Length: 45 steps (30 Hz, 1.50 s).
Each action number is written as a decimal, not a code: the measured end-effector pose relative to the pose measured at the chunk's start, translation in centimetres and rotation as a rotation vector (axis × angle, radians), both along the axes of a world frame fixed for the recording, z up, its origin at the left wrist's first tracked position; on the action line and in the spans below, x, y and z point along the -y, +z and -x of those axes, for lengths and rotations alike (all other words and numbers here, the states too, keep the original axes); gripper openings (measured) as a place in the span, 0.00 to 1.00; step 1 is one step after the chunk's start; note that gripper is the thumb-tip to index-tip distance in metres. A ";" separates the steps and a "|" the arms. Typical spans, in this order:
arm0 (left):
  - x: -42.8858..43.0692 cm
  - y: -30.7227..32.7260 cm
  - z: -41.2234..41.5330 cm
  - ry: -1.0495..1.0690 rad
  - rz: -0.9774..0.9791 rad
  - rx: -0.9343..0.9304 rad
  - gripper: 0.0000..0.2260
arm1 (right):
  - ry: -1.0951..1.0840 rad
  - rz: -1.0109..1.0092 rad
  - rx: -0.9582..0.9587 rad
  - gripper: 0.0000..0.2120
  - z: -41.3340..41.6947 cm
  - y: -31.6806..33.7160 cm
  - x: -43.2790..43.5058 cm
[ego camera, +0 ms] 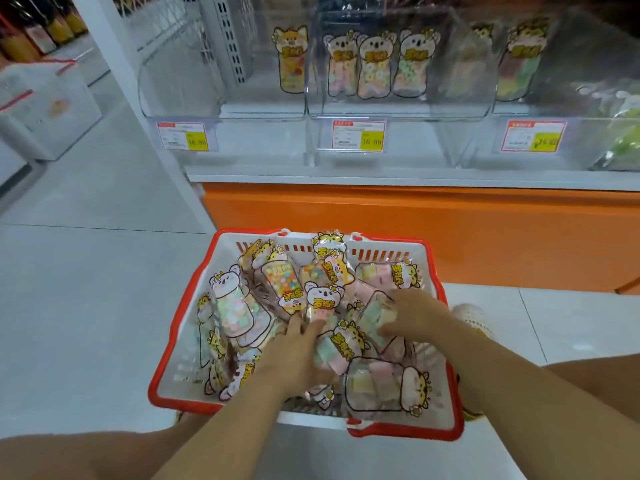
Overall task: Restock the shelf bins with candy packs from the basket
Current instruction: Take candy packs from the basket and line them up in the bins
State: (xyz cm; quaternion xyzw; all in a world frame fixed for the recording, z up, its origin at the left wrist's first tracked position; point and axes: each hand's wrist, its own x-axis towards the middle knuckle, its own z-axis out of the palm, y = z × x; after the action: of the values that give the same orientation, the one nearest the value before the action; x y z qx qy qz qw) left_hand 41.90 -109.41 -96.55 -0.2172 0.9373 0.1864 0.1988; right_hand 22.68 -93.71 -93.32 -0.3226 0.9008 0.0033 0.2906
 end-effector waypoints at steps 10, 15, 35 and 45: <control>-0.1 1.2 1.0 0.309 -0.539 -0.078 0.16 | -0.638 0.797 0.148 0.12 0.7 7.1 0.8; 1.5 4.9 1.6 0.524 -0.663 -0.213 0.09 | -0.925 1.042 0.611 0.30 -0.3 8.4 0.0; -2.6 13.4 5.5 0.996 -1.632 -0.674 0.22 | 0.126 0.991 -0.442 0.34 -5.2 9.4 -1.3; -5.2 18.3 8.3 0.551 -1.576 -0.660 0.22 | 0.196 0.719 -0.072 0.39 -1.5 17.2 -3.4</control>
State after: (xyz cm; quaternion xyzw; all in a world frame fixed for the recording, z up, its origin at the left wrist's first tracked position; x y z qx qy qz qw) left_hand 33.64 -104.17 -78.30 -0.1704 0.4612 0.8698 -0.0412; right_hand 24.16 -90.32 -76.13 -0.4886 0.8189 -0.2740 0.1251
